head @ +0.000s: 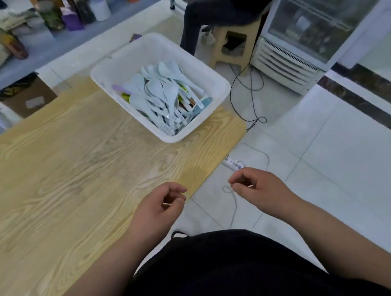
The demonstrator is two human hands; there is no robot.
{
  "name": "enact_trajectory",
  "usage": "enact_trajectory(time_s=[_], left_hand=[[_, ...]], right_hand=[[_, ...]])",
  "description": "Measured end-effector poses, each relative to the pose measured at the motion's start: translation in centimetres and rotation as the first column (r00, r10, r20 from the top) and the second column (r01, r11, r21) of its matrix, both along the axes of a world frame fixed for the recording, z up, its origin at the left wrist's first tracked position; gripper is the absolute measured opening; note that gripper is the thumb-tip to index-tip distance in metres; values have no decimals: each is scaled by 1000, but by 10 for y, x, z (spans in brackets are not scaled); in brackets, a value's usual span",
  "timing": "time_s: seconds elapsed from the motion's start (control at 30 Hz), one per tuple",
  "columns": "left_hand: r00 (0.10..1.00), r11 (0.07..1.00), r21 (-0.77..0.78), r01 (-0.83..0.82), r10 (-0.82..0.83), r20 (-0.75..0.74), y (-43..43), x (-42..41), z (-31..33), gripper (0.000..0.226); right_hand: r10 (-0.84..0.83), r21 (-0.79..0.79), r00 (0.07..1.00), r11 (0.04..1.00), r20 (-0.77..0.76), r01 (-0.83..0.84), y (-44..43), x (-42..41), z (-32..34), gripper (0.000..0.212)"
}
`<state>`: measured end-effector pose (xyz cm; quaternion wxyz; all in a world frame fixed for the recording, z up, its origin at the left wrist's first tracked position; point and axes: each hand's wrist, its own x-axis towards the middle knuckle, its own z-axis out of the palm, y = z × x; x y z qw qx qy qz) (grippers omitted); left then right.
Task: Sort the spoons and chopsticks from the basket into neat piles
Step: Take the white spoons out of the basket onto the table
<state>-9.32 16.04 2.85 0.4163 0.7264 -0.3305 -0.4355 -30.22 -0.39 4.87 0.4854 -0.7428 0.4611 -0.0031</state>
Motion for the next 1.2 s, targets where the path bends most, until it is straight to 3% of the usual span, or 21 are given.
enact_trajectory(time_s=[0.13,0.43,0.7,0.83,1.0,1.1,1.2], left_hand=[[998,998,-20,-56,56,29,-47,29,3,23],[949,950,24,-313,311,45,-100,54,1,24],[815,807,117,-579,573,80,-154,29,-5,19],[758,744,141,-653,639,134,-193,30,-8,21],[772,755,185,-629,577,267,-233,57,-20,19],[802,739,336,-584,463,378,-252,85,-30,41],[873,717,513,-473,302,383,-273,109,-38,39]], right_hand=[[14,35,1000,999,-16,-13,-34,10,-5,11],[253,119,967,961,-18,-249,-129,57,-25,13],[547,66,835,832,63,-550,-240,157,-28,9],[680,-46,733,734,33,-678,-278,206,-44,8],[703,-244,677,632,-219,-735,-306,256,-64,33],[671,-320,635,549,-382,-772,-310,276,-76,35],[622,-309,638,562,-454,-768,-303,286,-84,37]])
